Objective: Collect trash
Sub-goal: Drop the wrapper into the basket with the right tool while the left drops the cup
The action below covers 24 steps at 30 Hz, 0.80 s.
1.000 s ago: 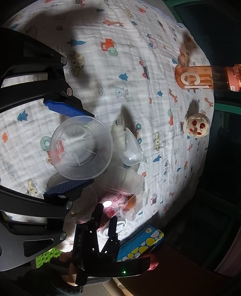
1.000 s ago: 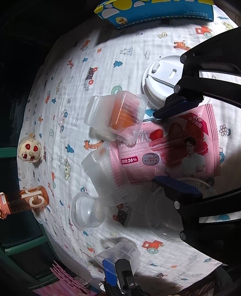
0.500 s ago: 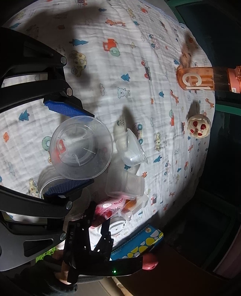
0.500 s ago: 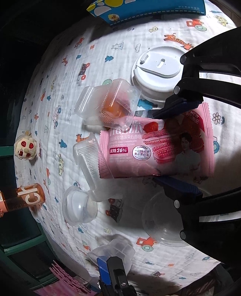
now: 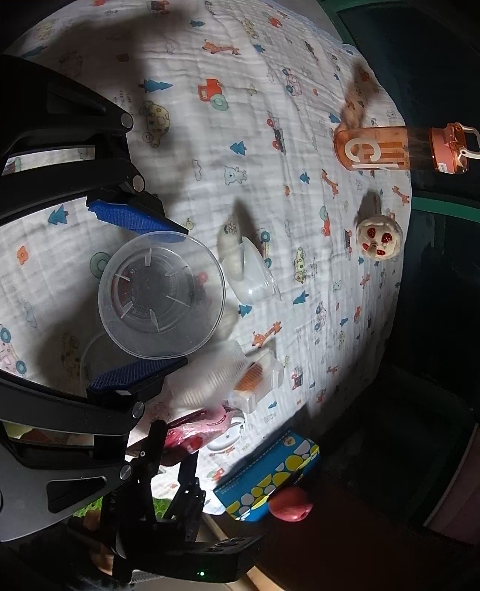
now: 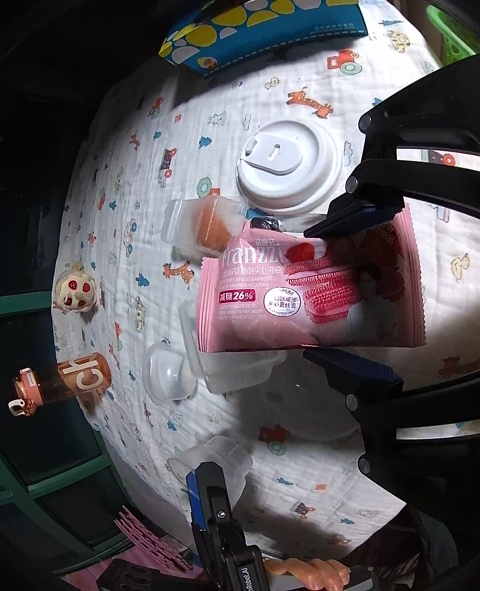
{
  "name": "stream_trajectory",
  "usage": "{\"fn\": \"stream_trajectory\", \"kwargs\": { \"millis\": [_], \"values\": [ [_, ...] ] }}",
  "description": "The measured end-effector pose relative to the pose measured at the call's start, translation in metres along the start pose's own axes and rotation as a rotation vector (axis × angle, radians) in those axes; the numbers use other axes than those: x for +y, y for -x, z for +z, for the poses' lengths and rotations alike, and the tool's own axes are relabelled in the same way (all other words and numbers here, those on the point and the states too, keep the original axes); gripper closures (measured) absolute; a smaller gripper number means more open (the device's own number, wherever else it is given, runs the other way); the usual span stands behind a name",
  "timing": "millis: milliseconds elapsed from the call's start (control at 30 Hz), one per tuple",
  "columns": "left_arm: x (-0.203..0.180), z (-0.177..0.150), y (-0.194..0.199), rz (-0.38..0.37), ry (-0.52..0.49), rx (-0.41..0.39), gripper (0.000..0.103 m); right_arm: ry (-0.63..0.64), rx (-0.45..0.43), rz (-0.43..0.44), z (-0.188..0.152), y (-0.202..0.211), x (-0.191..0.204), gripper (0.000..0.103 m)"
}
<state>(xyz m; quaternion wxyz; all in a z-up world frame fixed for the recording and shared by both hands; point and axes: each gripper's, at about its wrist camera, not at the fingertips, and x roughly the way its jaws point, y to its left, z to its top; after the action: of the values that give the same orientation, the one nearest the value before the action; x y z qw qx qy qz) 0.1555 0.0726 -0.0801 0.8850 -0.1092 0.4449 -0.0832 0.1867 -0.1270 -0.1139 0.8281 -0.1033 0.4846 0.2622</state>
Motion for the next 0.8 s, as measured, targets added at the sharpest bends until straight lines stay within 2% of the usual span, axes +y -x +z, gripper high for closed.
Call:
{"fn": "stream_trajectory", "kwargs": {
  "millis": [133, 233, 533, 667, 800],
  "values": [
    [-0.005, -0.001, 0.005, -0.002, -0.010, -0.006, 0.042, -0.002, -0.005, -0.022, -0.009, 0.012, -0.002, 0.047],
    [-0.012, 0.001, 0.010, -0.009, -0.028, -0.015, 0.042, -0.040, -0.044, -0.012, -0.019, 0.031, -0.008, 0.047],
    [-0.062, 0.004, 0.020, -0.087, -0.119, -0.032, 0.042, -0.213, -0.214, -0.046, -0.072, 0.117, -0.035, 0.047],
    [-0.099, 0.004, 0.021, -0.139, -0.180, -0.029, 0.042, -0.307, -0.283, -0.114, -0.111, 0.161, -0.056, 0.047],
    [-0.140, 0.002, 0.020, -0.190, -0.238, -0.025, 0.042, -0.398, -0.306, -0.209, -0.151, 0.195, -0.085, 0.046]
  ]
}}
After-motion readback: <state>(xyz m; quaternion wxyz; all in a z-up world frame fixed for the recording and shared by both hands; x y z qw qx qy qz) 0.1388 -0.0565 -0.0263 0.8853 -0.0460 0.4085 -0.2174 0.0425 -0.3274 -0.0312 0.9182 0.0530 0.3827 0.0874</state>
